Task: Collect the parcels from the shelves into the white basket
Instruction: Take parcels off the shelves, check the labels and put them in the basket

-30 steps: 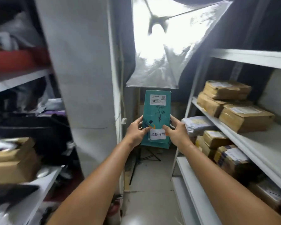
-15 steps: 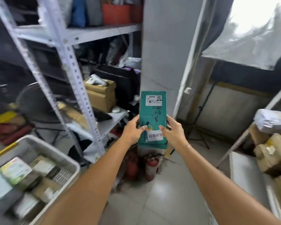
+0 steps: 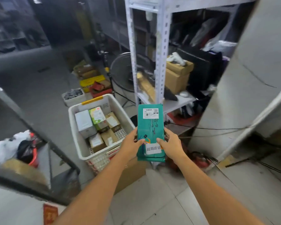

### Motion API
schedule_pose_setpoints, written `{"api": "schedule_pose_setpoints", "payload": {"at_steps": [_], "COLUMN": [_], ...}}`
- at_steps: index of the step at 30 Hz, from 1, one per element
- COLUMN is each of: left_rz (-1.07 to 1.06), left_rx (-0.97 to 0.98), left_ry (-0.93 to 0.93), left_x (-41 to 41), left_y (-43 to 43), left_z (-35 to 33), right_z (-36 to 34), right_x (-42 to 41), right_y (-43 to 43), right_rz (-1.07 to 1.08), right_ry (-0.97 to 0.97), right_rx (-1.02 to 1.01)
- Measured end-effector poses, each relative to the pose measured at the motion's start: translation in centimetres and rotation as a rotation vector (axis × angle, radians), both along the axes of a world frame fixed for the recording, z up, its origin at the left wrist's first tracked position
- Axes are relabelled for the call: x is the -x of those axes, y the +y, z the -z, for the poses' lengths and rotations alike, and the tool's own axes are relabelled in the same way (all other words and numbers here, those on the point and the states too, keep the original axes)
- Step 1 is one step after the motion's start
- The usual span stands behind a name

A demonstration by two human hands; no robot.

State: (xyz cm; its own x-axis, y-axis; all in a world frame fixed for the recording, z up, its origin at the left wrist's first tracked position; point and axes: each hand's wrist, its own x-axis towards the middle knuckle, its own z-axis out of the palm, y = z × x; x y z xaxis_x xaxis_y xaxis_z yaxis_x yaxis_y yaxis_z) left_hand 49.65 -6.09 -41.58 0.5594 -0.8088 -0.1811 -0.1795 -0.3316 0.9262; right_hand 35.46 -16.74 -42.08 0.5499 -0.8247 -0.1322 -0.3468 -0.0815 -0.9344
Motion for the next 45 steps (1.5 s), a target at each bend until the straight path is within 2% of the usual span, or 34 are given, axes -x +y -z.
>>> {"api": "schedule_pose_setpoints", "payload": {"at_steps": [6,11,18,22,32,37,41,45], "left_rz": [-0.164,-0.269,-0.303,-0.376,-0.498,-0.521,-0.526,-0.607], "left_rx": [-0.023,0.037,-0.01,-0.03,-0.081,-0.092,-0.09,-0.065], "left_ry": [0.062,0.193,0.271,0.396,0.578,0.603,0.555,0.546], "left_x": [-9.5,-20.0,-34.3,-39.7,-47.1,-48.8,-48.9,-48.7], "left_y": [1.2,-2.1,-7.9,-10.6,-16.2,-17.7,-18.7,-19.0], "left_z": [2.6,6.5,13.6,18.6,30.7,35.2,37.9,39.9], "right_z": [2.2,5.8,12.7,17.2,29.0,33.4,35.7,38.0], "right_x": [-11.2,-23.3,-38.2,-44.3,-54.7,-57.0,-58.2,-59.2], "right_y": [-0.9,-4.5,-10.6,-13.9,-19.4,-20.9,-21.6,-21.9], "right_rz": [-0.183,-0.212,-0.209,-0.223,-0.303,-0.288,-0.276,-0.237], "right_ry": [-0.037,-0.024,0.052,0.116,0.192,0.222,0.212,0.221], "right_rx": [-0.057,-0.091,-0.12,-0.133,-0.092,-0.118,-0.114,-0.128]}}
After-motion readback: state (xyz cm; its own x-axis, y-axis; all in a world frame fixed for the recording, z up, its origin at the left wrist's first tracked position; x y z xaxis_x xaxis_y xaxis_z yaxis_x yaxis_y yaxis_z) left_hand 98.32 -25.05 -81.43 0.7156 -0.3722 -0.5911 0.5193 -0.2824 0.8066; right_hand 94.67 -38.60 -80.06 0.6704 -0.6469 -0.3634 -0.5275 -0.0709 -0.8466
